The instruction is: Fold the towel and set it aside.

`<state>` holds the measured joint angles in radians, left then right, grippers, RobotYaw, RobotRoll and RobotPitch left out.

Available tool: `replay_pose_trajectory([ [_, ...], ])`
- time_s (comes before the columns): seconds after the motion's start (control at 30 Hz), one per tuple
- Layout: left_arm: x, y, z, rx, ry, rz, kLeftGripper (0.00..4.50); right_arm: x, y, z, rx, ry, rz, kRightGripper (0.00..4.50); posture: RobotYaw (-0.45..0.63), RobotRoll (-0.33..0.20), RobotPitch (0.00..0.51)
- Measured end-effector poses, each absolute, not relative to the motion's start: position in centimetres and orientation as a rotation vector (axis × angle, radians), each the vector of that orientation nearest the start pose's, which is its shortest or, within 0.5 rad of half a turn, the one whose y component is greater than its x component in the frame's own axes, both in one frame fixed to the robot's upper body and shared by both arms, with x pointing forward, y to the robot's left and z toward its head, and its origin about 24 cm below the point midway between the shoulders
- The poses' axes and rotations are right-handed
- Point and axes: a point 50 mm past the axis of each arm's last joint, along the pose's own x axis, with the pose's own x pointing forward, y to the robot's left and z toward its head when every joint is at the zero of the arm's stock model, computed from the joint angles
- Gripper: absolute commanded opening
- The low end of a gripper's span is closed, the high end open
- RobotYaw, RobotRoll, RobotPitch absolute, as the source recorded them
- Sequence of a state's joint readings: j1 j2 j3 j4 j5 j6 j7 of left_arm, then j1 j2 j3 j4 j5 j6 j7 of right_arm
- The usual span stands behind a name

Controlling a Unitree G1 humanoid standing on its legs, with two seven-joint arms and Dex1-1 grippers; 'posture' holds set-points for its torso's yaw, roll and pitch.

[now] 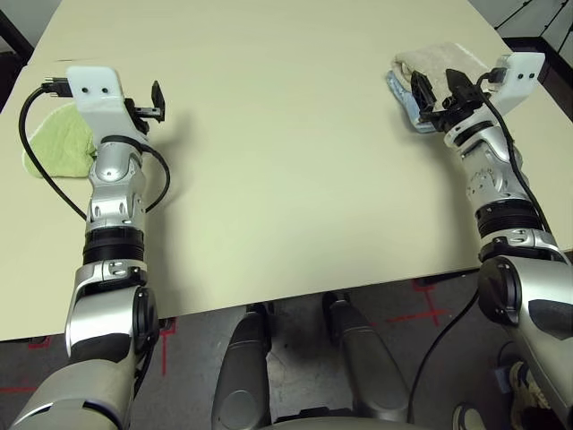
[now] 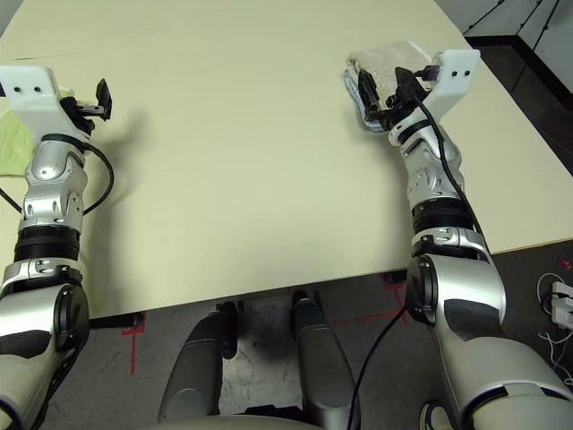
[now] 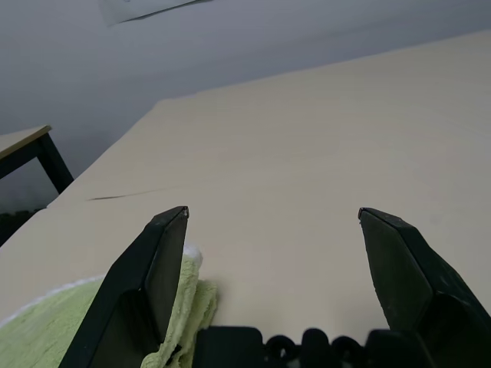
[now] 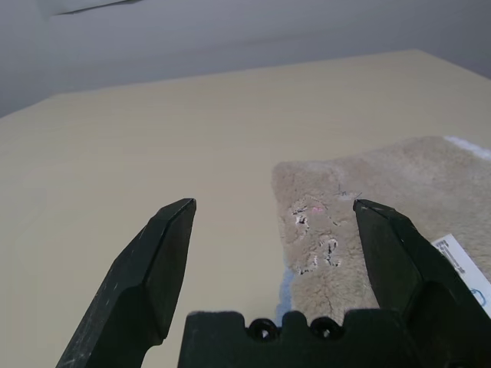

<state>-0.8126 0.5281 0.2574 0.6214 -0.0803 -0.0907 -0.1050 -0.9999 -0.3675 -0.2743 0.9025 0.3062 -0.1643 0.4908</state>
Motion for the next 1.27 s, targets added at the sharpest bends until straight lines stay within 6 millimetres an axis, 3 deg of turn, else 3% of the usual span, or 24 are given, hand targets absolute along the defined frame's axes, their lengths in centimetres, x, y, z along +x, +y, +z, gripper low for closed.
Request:
replay_pose_trajectory([
  [0.33,35.7,31.3,22.5,0.273,-0.373,0.290,4.50,40.1,-21.5,21.4,0.060,-0.389,0.160,4.47,0.02,0.000,0.246],
  [0.6,35.6,32.0,22.3,0.258,-0.368,0.312,4.50,40.3,-20.7,21.2,0.026,-0.403,0.084,4.47,0.02,0.000,0.244],
  [0.93,35.4,33.0,21.8,0.221,-0.350,0.279,4.50,39.8,-22.4,21.9,-0.029,-0.444,0.034,4.47,0.01,0.000,0.246],
  [1.27,35.3,33.3,21.6,0.228,-0.338,0.267,4.50,39.9,-22.1,21.7,-0.024,-0.439,0.051,4.47,0.02,0.000,0.240],
])
